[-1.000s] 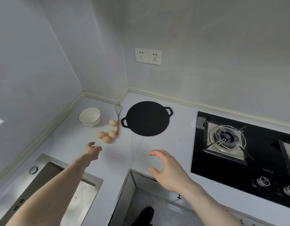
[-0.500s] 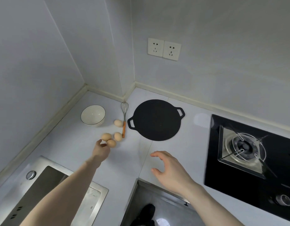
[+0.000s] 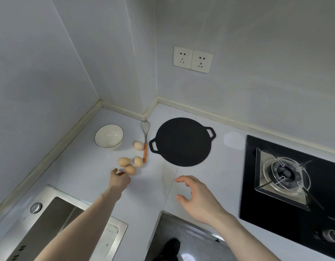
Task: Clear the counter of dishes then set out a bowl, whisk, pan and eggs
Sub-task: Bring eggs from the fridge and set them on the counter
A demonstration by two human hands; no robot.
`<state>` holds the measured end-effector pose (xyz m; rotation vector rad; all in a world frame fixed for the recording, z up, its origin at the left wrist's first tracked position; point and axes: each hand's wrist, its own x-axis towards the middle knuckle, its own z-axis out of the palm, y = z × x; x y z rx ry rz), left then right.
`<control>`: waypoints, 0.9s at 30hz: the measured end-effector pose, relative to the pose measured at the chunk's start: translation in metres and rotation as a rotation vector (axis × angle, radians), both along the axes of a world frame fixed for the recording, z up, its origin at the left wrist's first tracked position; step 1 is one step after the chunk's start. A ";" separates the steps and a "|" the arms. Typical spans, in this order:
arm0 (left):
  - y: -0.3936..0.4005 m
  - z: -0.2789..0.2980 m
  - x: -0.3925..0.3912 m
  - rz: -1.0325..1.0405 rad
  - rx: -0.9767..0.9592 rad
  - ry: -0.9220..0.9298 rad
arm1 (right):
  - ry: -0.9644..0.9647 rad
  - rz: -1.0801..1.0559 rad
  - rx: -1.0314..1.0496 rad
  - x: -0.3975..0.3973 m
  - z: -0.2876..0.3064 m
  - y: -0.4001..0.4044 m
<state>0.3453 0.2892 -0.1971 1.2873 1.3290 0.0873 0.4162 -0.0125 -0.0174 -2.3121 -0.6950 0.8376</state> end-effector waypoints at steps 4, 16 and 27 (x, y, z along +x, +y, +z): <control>-0.002 0.005 0.001 0.074 -0.050 -0.028 | -0.009 -0.013 0.003 0.000 0.001 -0.003; -0.038 0.019 -0.037 -0.071 -0.015 0.114 | -0.039 -0.088 0.055 -0.016 0.011 -0.045; -0.119 0.083 -0.079 -0.452 0.341 0.215 | -0.080 -0.116 0.113 -0.065 0.022 -0.134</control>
